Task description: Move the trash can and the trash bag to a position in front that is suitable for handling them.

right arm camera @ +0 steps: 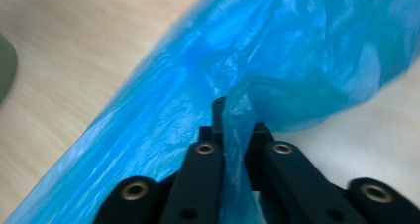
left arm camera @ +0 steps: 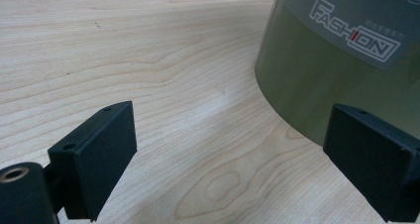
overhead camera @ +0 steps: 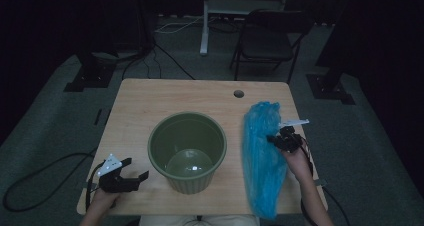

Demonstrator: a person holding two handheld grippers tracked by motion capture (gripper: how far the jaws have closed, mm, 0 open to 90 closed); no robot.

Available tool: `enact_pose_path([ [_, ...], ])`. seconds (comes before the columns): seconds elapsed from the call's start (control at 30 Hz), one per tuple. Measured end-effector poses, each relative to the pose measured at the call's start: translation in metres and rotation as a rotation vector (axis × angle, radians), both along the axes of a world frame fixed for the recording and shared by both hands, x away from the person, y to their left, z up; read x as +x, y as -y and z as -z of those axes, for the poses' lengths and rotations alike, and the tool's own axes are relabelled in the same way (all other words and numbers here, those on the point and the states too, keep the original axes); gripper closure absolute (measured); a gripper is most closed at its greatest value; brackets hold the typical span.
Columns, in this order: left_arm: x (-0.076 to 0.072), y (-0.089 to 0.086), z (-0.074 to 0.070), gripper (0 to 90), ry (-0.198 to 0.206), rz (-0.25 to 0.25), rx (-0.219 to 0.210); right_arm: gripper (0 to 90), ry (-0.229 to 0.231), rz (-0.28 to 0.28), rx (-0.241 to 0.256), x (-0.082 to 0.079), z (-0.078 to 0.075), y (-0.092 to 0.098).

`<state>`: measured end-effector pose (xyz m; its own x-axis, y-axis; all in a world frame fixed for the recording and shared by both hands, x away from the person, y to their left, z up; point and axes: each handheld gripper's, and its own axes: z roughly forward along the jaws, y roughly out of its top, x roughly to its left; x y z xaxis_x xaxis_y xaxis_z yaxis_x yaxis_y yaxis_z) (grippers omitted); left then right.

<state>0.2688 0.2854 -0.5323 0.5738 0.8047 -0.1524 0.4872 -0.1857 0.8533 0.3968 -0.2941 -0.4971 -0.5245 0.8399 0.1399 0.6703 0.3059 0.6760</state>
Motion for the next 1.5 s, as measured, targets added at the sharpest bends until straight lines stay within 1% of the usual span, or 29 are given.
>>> enact_pose_path([
  [0.03, 0.0, 0.0, 0.0, 6.9, 0.0, 0.0, 0.0, 79.5, 0.0, 0.0, 0.0, 0.0, 0.0, 0.0],
  [0.07, 0.0, 0.0, 0.0, 6.9, 0.001, 0.001, 0.001, 68.1, -0.033, -0.006, 0.008, -0.002, 0.004, 0.004],
  [0.1, 0.0, 0.0, -0.001, 6.9, 0.002, 0.001, 0.003, 54.9, -0.048, 0.016, 0.007, -0.006, 0.009, 0.009],
  [0.13, 0.0, 0.0, -0.001, 6.9, 0.003, -0.001, 0.001, 47.8, -0.07, 0.024, 0.005, -0.009, 0.011, 0.013],
  [0.2, 0.0, 0.001, -0.002, 6.9, 0.004, 0.0, 0.0, 40.8, -0.097, 0.03, -0.009, -0.017, 0.015, 0.018],
  [0.27, 0.0, 0.001, -0.002, 6.9, 0.005, 0.002, 0.003, 36.0, -0.095, 0.067, -0.029, -0.028, 0.017, 0.025],
  [0.3, 0.0, 0.002, -0.001, 6.9, 0.004, 0.002, 0.003, 32.0, -0.092, 0.103, -0.017, -0.035, 0.017, 0.032],
  [0.33, 0.001, 0.002, -0.001, 6.9, 0.003, 0.003, 0.007, 32.0, -0.092, 0.103, -0.017, -0.035, 0.017, 0.032],
  [0.37, 0.001, 0.003, -0.001, 6.9, 0.001, 0.003, 0.008, 29.4, -0.088, 0.122, -0.003, -0.04, 0.016, 0.036],
  [0.4, 0.001, 0.003, 0.0, 6.9, 0.001, 0.004, 0.007, 23.8, -0.071, 0.159, 0.024, -0.049, 0.012, 0.042],
  [0.43, 0.001, 0.004, 0.0, 6.9, 0.001, 0.004, 0.008, 23.8, -0.071, 0.159, 0.024, -0.049, 0.012, 0.042],
  [0.5, 0.003, 0.004, 0.0, 6.9, -0.001, 0.005, 0.01, 21.3, -0.036, 0.171, 0.031, -0.053, 0.003, 0.044],
  [0.6, 0.005, 0.005, 0.001, 6.9, -0.013, 0.007, 0.014, 21.3, -0.024, 0.174, 0.039, -0.052, 0.0, 0.043],
  [0.63, 0.006, 0.006, 0.0, 6.9, -0.027, 0.019, 0.024, 21.3, -0.015, 0.18, 0.045, -0.049, -0.003, 0.041],
  [0.7, 0.007, 0.007, 0.001, 6.9, -0.041, 0.026, 0.036, 21.0, -0.01, 0.181, 0.02, -0.04, -0.005, 0.033],
  [0.73, 0.008, 0.008, 0.001, 6.8, -0.047, 0.032, 0.04, 21.0, -0.015, 0.182, 0.02, -0.031, -0.003, 0.028],
  [0.77, 0.009, 0.008, 0.001, 6.8, -0.047, 0.035, 0.039, 21.0, -0.015, 0.182, 0.02, -0.031, -0.003, 0.028],
  [0.83, 0.01, 0.008, 0.001, 6.8, -0.041, 0.036, 0.035, 22.6, -0.022, 0.186, 0.019, -0.02, -0.001, 0.023],
  [0.9, 0.012, 0.008, 0.0, 6.8, -0.025, 0.032, 0.022, 22.4, -0.021, 0.191, 0.018, -0.012, 0.0, 0.019],
  [0.93, 0.012, 0.008, 0.0, 6.8, -0.015, 0.034, 0.019, 21.2, -0.02, 0.197, 0.022, -0.002, 0.0, 0.013],
  [0.97, 0.012, 0.008, 0.0, 6.8, -0.015, 0.034, 0.019, 21.2, -0.02, 0.197, 0.022, -0.002, 0.0, 0.013],
  [1.03, 0.013, 0.007, -0.001, 6.8, -0.01, 0.032, 0.013, 20.9, -0.025, 0.2, 0.03, 0.005, 0.0, 0.009],
  [1.07, 0.013, 0.007, -0.001, 6.8, -0.008, 0.03, 0.013, 20.5, -0.016, 0.201, 0.022, 0.011, 0.001, 0.001],
  [1.17, 0.013, 0.005, 0.0, 6.8, -0.011, 0.026, 0.014, 20.0, -0.016, 0.202, 0.019, 0.014, 0.003, -0.006],
  [1.27, 0.013, 0.004, 0.0, 6.9, -0.012, 0.023, 0.012, 19.9, -0.018, 0.215, 0.005, 0.018, 0.008, -0.014],
  [1.33, 0.013, 0.004, 0.0, 6.8, -0.01, 0.026, 0.013, 19.9, -0.019, 0.22, -0.027, 0.02, 0.012, -0.019],
  [1.4, 0.012, 0.004, 0.0, 6.8, -0.009, 0.025, 0.01, 19.9, -0.021, 0.217, -0.032, 0.022, 0.015, -0.02],
  [1.43, 0.012, 0.004, 0.0, 6.8, -0.012, 0.024, 0.013, 19.9, -0.033, 0.213, -0.057, 0.024, 0.021, -0.026],
  [1.5, 0.012, 0.004, 0.0, 6.9, -0.013, 0.025, 0.013, 19.9, -0.036, 0.211, -0.06, 0.024, 0.024, -0.027],
])
